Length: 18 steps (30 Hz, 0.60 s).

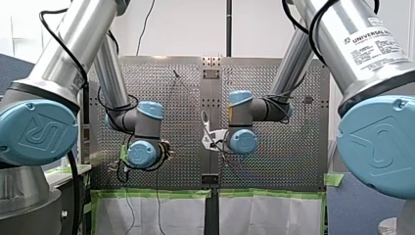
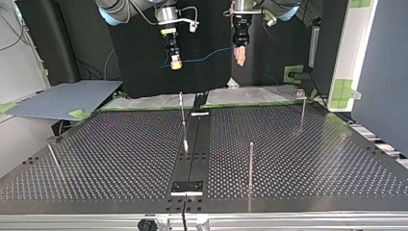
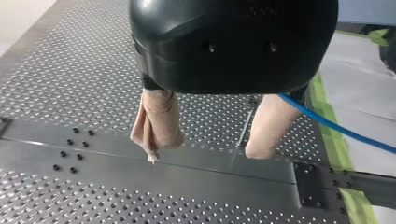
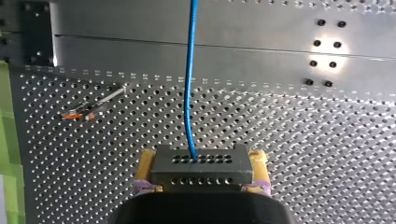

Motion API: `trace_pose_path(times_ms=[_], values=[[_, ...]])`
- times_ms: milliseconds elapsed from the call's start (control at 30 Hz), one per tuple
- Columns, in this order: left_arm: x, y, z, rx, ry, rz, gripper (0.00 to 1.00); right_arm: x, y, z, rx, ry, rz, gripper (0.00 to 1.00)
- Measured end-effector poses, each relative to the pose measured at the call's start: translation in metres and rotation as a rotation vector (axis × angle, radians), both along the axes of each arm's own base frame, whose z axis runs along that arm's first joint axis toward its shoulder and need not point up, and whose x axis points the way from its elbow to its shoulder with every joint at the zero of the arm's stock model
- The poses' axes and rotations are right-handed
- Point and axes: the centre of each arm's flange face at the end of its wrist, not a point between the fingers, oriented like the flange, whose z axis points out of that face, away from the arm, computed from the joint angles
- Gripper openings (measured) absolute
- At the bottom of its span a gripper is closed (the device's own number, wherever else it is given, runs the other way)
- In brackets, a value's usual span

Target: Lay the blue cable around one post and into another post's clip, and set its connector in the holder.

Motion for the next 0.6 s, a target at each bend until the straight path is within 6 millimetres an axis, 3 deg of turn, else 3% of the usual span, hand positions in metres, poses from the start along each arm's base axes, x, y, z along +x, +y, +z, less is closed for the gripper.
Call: trace_pose_path(times_ms=[333, 600], values=[[0.018, -0.005, 0.037, -0.078, -0.035, 0.035, 1.0, 0.013, -0.012, 0.058, -0.024, -0.104, 0.012, 0.0], [0.037, -0.016, 0.073, -0.128, -0.085, 0.036, 1.0, 0.023, -0.027, 0.123, -0.074, -0.17, 0.01, 0.0]])
